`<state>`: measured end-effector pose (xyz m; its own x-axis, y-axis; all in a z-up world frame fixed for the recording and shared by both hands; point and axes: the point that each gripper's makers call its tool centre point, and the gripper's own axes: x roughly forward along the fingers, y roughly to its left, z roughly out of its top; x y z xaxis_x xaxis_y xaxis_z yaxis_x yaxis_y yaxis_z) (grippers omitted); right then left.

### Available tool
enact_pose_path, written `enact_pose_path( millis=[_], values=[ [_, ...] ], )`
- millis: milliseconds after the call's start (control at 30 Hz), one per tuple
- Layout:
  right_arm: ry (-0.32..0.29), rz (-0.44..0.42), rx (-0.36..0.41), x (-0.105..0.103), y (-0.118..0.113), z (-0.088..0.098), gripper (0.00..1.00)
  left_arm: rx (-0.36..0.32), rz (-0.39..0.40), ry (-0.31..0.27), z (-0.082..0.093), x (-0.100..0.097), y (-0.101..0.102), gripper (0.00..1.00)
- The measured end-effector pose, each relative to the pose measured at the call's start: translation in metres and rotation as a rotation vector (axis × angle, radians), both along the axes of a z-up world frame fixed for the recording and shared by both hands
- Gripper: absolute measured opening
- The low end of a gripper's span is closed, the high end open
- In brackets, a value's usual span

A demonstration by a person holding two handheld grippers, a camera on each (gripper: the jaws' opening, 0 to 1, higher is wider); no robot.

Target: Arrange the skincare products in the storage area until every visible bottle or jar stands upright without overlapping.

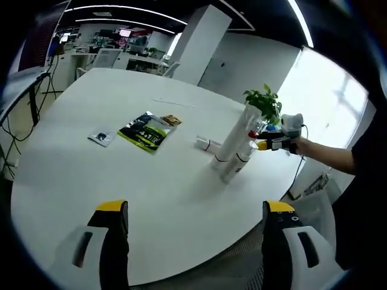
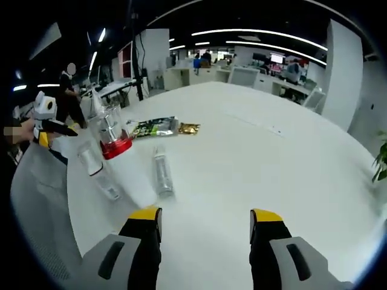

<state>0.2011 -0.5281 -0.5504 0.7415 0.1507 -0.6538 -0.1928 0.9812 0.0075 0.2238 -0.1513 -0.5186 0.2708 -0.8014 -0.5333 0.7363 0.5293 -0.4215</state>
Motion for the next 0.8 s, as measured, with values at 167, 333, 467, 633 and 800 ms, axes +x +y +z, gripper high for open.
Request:
enact_pose_path(
  millis=[167,333,467,633,800],
  values=[
    [0.014,0.033,-0.005,0.008,0.008,0.001,0.56,0.006,0.000,0.010,-0.005,0.000,-0.001,0.84],
    [0.024,0.063,-0.004,0.020,0.011,-0.002,0.57,0.004,0.007,0.023,-0.006,0.001,-0.002,0.84],
    [0.033,0.082,0.002,0.028,0.017,-0.004,0.57,0.006,0.008,0.028,-0.009,0.001,-0.002,0.84],
    [0.046,0.097,0.006,0.034,0.019,-0.007,0.56,0.009,0.003,0.033,-0.011,0.000,-0.003,0.84],
    [0.061,0.130,0.014,0.039,0.024,-0.010,0.57,0.016,0.002,0.035,-0.013,0.001,-0.004,0.84]
  ],
)
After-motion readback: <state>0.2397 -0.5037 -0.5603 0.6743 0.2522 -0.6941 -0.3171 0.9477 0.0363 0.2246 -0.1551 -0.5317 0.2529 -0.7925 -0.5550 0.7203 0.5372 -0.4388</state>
